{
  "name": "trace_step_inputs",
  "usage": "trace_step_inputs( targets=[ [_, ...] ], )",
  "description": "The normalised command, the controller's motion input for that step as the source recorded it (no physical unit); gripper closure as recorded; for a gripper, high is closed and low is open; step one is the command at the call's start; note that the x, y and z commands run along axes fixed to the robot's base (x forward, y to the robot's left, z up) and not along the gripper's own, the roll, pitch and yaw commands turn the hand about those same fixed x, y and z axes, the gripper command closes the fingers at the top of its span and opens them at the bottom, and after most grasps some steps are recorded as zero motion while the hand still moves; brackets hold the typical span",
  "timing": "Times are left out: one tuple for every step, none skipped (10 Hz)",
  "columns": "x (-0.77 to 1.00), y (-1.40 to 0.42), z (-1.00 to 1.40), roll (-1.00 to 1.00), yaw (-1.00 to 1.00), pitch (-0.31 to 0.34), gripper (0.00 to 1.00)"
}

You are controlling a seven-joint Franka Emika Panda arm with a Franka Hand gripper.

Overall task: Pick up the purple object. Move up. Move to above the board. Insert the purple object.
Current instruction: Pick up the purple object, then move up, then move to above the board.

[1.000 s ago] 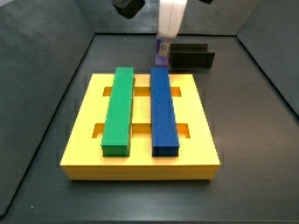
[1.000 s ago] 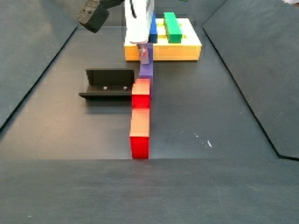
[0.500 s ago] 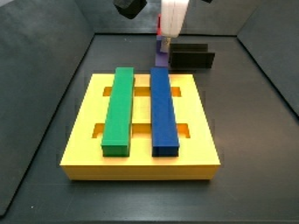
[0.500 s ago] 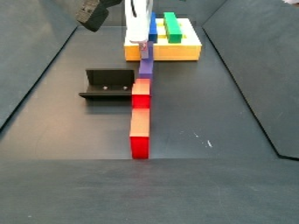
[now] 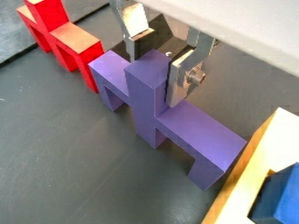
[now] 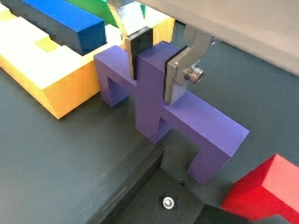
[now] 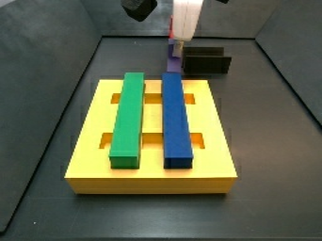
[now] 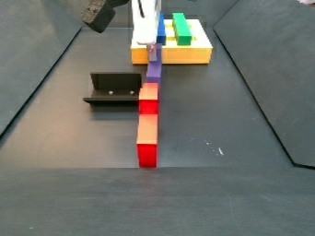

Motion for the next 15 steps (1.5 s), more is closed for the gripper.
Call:
trace_step_inputs(
  targets=[
    [0.0,0.0,0.0,0.0,0.0,0.0,1.0],
    [0.0,0.0,0.0,0.0,0.0,0.0,1.0],
    [0.0,0.0,0.0,0.0,0.0,0.0,1.0],
    [0.0,0.0,0.0,0.0,0.0,0.0,1.0],
    [0.0,0.0,0.0,0.0,0.0,0.0,1.0],
    [0.0,0.0,0.0,0.0,0.0,0.0,1.0],
    [0.0,0.0,0.0,0.0,0.0,0.0,1.0],
    [0.0,0.0,0.0,0.0,0.0,0.0,1.0],
    [0.0,0.0,0.0,0.0,0.0,0.0,1.0],
    [0.0,0.0,0.83,0.0,0.0,0.0,1.0],
    [0.02,0.09,0.86,0.02,0.02,-0.011,1.0],
    [-0.03,0.07,0.5,0.01,0.01,0.03,1.0],
    [-0.01,0.05,0.29,0.0,0.01,0.025,1.0],
    [0.0,0.0,1.4,0.0,0.0,0.0,1.0],
    [-0.02,-0.01,1.4,0.0,0.0,0.024,1.0]
  ],
)
